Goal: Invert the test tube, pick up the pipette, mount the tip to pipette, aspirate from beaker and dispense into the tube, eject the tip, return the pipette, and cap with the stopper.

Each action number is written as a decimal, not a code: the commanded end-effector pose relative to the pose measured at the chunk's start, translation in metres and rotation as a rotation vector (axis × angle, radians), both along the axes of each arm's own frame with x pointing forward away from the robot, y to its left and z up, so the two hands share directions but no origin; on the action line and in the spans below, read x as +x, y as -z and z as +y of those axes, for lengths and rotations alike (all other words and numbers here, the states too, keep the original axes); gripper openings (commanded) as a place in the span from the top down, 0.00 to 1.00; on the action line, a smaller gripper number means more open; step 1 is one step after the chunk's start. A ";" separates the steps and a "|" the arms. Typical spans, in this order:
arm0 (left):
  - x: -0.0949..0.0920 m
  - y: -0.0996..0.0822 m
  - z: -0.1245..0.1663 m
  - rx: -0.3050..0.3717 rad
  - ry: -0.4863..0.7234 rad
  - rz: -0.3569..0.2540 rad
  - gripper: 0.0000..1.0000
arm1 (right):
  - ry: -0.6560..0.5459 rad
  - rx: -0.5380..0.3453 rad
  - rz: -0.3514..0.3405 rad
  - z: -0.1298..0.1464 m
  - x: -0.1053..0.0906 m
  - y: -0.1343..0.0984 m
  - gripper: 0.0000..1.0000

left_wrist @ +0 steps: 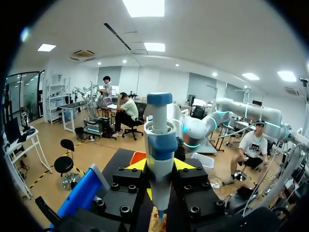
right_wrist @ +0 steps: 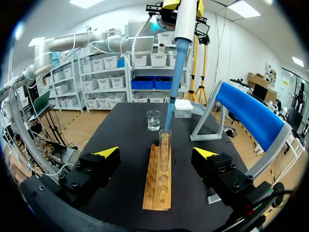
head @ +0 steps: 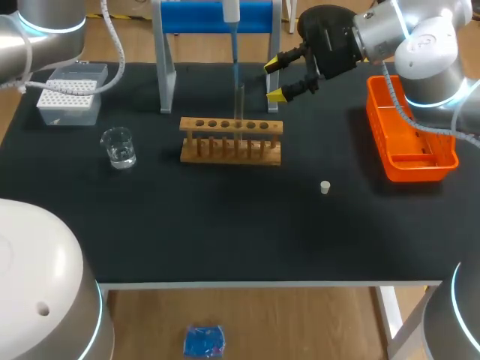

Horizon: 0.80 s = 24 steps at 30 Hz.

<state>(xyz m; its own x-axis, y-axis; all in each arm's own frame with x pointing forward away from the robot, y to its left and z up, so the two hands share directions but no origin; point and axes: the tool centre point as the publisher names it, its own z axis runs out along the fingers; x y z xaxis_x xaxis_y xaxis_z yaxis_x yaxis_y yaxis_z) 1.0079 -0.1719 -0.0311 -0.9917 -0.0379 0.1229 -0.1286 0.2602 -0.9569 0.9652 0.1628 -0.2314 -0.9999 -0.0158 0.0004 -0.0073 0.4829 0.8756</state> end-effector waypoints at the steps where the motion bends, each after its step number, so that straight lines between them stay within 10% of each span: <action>1: -0.002 0.000 -0.001 -0.005 -0.007 -0.006 1.00 | -0.001 0.000 0.001 -0.001 0.000 0.000 0.00; 24: -0.007 0.007 -0.003 -0.047 0.010 0.004 1.00 | -0.001 0.000 0.001 -0.001 0.000 0.000 0.00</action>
